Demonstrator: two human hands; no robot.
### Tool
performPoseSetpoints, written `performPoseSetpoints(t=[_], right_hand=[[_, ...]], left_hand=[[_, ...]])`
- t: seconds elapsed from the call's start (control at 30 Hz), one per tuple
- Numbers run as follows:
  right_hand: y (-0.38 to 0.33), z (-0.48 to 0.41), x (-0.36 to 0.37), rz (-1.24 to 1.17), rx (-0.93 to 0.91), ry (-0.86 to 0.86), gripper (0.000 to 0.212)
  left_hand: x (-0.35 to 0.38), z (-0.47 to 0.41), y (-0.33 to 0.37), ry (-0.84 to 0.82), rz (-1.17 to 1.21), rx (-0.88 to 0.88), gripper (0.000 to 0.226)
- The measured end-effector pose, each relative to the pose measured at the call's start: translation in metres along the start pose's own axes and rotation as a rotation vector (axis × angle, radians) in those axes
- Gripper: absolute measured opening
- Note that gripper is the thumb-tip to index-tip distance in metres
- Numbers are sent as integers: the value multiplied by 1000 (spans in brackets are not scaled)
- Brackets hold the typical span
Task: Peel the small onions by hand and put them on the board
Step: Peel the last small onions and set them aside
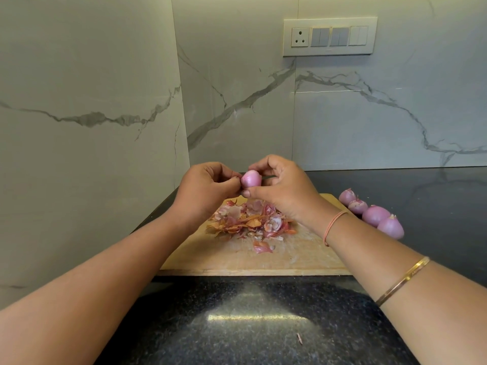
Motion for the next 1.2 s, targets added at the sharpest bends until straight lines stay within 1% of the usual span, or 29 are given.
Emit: performPoseSetpoints(t=[0.1,0.2,0.4,0.5,0.57,0.67,0.77,0.87,1.03,1.2], right_hand=[[0,0,2,-12,-3,9,37],[-2,0,3,-67,-7,18,35],[1,1,6,-246,70,-16,31],[4,3,8,-421,140,-50,28],[4,3,9,-508,168,-79,26],[8,5,10,-522,201,-98,26],[11,5,8,-545,229,-87,31],[10,3,3,-544,224,-80,34],[11,2,1,-481,215,-60,31],[10,4,-1,-471,219,-37,30]], left_hand=[[-1,-2,2,25,-63,24,12],[-3,-3,2,54,-51,18,8],[3,-1,-6,37,152,-86,13],[-1,-2,-13,76,284,-161,12],[-3,-3,-15,70,325,-182,10],[-2,-2,-19,22,297,-202,13],[-4,-3,-25,33,177,-212,12],[-7,-5,-24,33,73,-181,9],[-11,-7,-14,65,23,-101,8],[-4,-5,-5,9,14,-23,26]])
Point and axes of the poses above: each hand's wrist, its own z-axis away from the middle knuckle, its own x-axis out of the palm, y = z × x, the point moved 8 cm from there along -z, towards the middle knuckle, and after that the axes turned 3 degrees about y, right-handed, at the moved point
